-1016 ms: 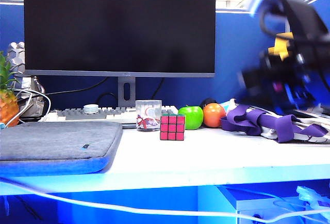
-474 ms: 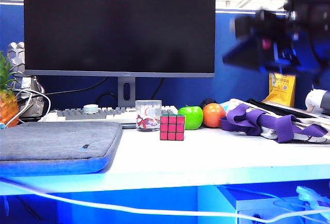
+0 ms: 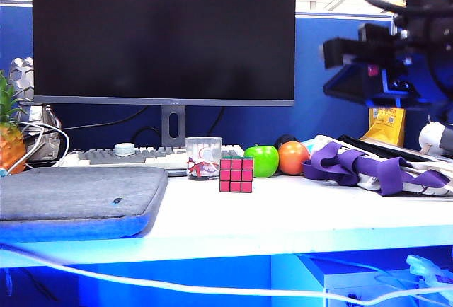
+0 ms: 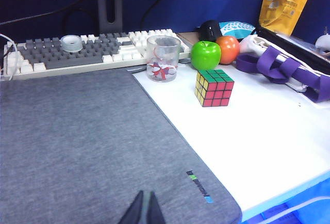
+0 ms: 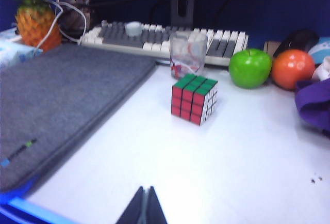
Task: Rotate the Rubik's Cube so that its red face is facing towards you.
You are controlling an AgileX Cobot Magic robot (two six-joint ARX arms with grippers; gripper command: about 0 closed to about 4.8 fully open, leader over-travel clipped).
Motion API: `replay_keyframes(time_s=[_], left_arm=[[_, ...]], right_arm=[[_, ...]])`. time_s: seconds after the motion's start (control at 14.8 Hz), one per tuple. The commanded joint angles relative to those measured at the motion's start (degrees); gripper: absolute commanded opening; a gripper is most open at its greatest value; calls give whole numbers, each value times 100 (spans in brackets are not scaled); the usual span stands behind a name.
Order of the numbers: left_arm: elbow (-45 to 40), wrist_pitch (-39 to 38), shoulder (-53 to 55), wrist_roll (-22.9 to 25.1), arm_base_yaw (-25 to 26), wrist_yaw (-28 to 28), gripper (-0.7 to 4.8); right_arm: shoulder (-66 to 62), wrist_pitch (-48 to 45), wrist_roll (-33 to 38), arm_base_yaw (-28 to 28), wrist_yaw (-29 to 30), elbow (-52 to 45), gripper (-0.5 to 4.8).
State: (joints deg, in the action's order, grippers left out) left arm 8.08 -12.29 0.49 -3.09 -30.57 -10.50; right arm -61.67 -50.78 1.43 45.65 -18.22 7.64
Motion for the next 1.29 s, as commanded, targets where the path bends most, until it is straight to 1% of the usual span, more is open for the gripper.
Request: replay_keyframes(time_s=[0.07,0.34,0.41,0.47,0.54,0.61,0.68,0.75,0.88,1.02,1.15,1.29], left_arm=[[24,37,9,-17,7,22,-5],[24,33,9,-17,4,26,-5],[24,31,9,-17,7,22,-5],[24,33,9,-17,4,22,-5],[24,33,9,-17,7,22,-5],[24,33,9,-15,4,24,-5],[24,33,7,-17,7,22,-5],[24,35,9,-17,7,24,-5],[24,31,7,-17,7,15,-5],[24,26,7,-17,7,79,-5],[24,28,9,-17,7,68,-5],[24,28,9,-17,7,66,-5]], right_arm=[[621,686,2,9,33,15,-5],[2006,1891,2,-4,35,15,-5],[2435,2116,2,-197,192,15,-5],[2828,2317,2,-553,448,15,-5],[3211,2479,2,-1078,815,15,-5],[3499,2535,2,-1596,938,13,-5],[3803,2529,2,-2361,905,15,-5],[4002,2533,2,-2741,756,13,-5],[4240,2531,2,-3241,671,15,-5],[4395,2533,0,-3591,632,15,-5],[4468,2531,2,-3790,632,15,-5],[4511,2551,2,-3821,645,9,-5]])
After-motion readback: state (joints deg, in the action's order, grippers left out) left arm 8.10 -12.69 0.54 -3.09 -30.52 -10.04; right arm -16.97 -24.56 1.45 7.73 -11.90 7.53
